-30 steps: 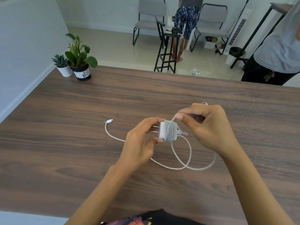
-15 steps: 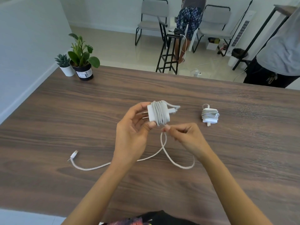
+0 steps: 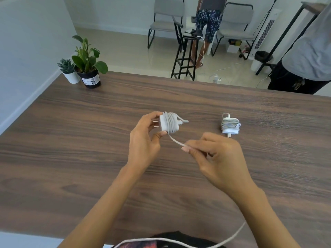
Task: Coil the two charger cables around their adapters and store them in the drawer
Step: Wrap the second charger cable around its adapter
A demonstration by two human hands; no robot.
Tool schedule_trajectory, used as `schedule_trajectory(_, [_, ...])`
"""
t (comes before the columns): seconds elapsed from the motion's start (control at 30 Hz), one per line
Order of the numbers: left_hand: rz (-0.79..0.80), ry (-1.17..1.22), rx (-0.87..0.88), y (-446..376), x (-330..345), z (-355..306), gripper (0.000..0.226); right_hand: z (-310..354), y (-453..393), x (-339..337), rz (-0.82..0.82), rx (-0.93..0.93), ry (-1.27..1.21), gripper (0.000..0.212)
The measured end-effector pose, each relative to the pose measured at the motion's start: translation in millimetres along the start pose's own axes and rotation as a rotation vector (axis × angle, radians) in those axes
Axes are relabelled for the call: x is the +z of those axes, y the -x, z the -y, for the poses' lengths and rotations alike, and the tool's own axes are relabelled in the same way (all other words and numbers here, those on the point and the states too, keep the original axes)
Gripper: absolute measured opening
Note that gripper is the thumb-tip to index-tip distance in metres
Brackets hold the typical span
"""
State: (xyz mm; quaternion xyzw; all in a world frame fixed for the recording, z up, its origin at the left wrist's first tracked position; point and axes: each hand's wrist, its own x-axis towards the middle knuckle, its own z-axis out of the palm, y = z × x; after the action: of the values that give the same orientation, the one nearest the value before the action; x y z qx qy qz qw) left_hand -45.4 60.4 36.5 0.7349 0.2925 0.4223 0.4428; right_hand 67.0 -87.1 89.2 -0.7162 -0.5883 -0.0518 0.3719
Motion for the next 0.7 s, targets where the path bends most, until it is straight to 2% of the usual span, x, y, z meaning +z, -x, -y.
schedule_trajectory(0.2, [0.197, 0.025, 0.059, 20, 9, -10, 0.053, -14, -33, -15, -0.025, 0.009, -0.038, 0.006])
schedule_trajectory(0.3, [0.257, 0.12, 0.011, 29, 10, -21, 0.054, -24, -46, -15, -0.002, 0.111, -0.163, 0.008])
schedule_trajectory(0.53, [0.281, 0.43, -0.103, 35, 2, -44, 0.046, -52, -56, -3, -0.042, 0.322, -0.612, 0.015])
schedule_trajectory(0.7, [0.239, 0.553, -0.104, 34, 1, -54, 0.042, -67, -43, 23, -0.053, 0.425, -0.728, 0.015])
